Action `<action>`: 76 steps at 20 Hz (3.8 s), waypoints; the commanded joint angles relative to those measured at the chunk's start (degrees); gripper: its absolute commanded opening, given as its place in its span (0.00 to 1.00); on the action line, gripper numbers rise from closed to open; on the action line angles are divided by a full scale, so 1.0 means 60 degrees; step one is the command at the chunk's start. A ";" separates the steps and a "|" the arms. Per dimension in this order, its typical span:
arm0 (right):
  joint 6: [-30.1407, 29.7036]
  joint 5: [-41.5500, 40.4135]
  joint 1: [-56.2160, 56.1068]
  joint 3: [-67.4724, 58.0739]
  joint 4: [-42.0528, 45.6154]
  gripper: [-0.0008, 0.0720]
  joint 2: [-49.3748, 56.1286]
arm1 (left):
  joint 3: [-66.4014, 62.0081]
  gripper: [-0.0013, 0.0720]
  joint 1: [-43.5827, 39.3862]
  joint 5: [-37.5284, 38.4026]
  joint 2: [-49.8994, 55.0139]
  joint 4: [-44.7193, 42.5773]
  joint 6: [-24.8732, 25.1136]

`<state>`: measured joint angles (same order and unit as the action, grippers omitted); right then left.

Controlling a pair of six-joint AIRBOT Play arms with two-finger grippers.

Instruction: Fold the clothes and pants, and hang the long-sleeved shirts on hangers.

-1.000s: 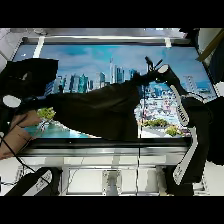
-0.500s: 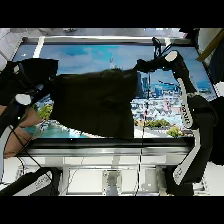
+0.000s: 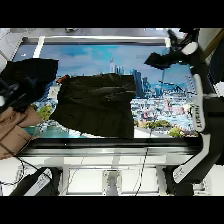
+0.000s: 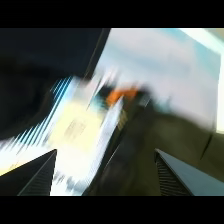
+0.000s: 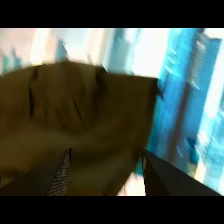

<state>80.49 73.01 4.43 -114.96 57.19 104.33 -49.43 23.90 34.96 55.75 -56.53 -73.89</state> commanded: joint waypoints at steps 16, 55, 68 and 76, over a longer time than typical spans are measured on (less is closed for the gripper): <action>-0.3118 -0.1100 0.0623 1.2109 -0.2244 0.67 -0.7490 | 0.3679 0.94 0.0641 0.1796 0.0823 0.1927 -0.0255; -0.3880 -0.2532 -0.1745 1.4345 -0.5311 0.02 -0.7002 | 0.2951 0.06 -0.0572 0.3180 -0.0404 -0.0470 0.0277; 0.0627 0.0189 -0.1749 1.1271 0.1173 0.01 -1.1887 | 0.2612 0.06 -0.0590 0.8040 -0.6127 -0.3592 -0.1191; -0.0226 -0.2404 -0.1756 0.8215 0.0168 0.01 -0.6422 | 0.1428 0.05 -0.0594 0.6295 -0.3308 -0.2958 -0.1872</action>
<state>80.51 63.29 -6.15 -57.67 58.96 54.15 -37.80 20.34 78.17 29.65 -75.13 -83.53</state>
